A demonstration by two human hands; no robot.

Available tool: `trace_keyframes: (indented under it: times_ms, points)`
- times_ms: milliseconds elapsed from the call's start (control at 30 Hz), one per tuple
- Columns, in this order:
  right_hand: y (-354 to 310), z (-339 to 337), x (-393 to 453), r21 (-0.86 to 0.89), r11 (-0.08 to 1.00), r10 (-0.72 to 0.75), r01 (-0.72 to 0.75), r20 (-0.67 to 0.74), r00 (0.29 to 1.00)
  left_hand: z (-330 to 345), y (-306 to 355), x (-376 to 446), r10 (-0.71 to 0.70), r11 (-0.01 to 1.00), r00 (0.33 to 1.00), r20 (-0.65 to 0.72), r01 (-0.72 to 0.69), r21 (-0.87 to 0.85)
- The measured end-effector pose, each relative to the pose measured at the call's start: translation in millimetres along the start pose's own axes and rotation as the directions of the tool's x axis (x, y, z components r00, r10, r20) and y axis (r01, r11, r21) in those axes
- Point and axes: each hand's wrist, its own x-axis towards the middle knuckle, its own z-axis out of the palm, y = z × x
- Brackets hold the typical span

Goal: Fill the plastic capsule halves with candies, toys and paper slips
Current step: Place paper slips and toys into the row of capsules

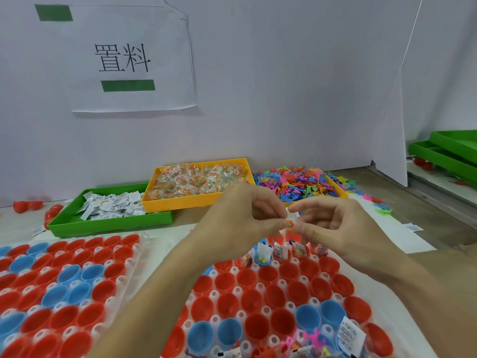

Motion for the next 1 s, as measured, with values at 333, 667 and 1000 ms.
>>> trace_keyframes:
  times_ms: [333, 667, 1000]
  points:
    - [-4.8, 7.4, -1.9, 0.165, 0.986, 0.019, -0.022, 0.023, 1.0, 3.7, -6.1, 1.3, 0.007, 0.989, 1.0, -0.03, -0.011, -0.145]
    - [5.1, 11.3, 1.8, 0.307, 0.951, 0.029, -0.031, 0.011, 1.0, 4.0, -6.9, 2.0, 0.012, 0.986, 0.996, -0.092, -0.027, -0.165]
    - [3.9, 11.6, -0.2, 0.149, 0.988, -0.038, 0.04, -0.015, 0.999, -3.7, -4.2, -1.6, -0.025, 0.992, 1.0, 0.016, 0.027, -0.124]
